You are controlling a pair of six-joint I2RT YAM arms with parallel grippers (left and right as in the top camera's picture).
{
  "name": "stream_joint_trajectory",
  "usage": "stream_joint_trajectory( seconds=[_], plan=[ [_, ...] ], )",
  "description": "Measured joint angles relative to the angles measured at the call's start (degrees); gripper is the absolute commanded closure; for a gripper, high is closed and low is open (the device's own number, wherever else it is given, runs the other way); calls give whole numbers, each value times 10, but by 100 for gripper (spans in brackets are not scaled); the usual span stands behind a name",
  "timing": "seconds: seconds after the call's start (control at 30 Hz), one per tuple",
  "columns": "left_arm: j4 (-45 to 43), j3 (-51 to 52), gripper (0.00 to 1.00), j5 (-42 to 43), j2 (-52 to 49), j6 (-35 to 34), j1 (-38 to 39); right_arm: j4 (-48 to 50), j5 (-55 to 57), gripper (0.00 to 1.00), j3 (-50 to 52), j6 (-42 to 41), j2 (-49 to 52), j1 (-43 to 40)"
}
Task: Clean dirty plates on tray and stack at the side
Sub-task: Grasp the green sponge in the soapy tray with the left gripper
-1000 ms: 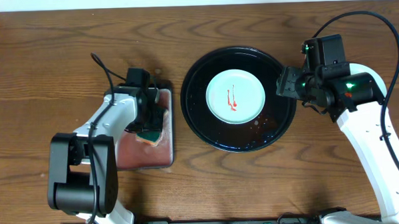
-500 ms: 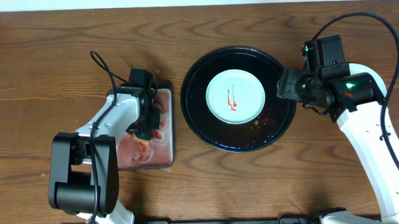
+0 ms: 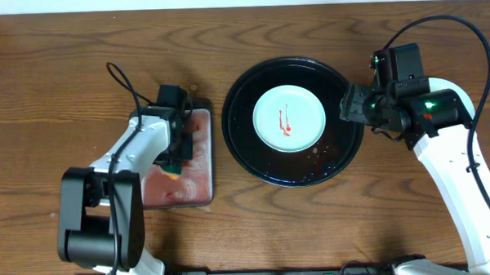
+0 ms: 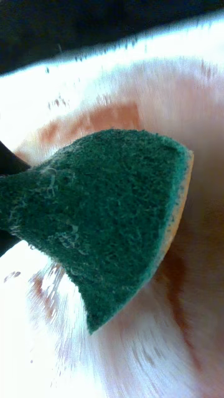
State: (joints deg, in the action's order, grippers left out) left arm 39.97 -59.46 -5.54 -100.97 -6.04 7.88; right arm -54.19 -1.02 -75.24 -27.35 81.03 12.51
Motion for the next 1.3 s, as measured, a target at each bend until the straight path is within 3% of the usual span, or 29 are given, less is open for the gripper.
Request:
stream_joint_trajectory(
  seconds=[0.37, 0.43, 0.47, 0.63, 0.73, 0.83, 1.3],
  plan=[
    [-23, 0, 92, 15, 19, -14, 0, -1, 0, 33, 0, 5, 0, 0],
    [-25, 0, 83, 30, 19, -15, 0, -2, 0, 34, 0, 10, 0, 0],
    [-26, 0, 70, 34, 19, -15, 0, -2, 0, 34, 0, 11, 0, 0],
    [-29, 0, 59, 41, 19, -19, 0, -2, 2, 34, 0, 14, 0, 0],
    [-29, 0, 59, 41, 19, -18, 0, -3, 3, 35, 0, 14, 0, 0],
    [-29, 0, 51, 41, 19, -19, 0, -4, 4, 35, 0, 14, 0, 0],
    [-29, 0, 50, 41, 19, -19, 0, -5, 4, 36, 0, 15, 0, 0]
  ],
)
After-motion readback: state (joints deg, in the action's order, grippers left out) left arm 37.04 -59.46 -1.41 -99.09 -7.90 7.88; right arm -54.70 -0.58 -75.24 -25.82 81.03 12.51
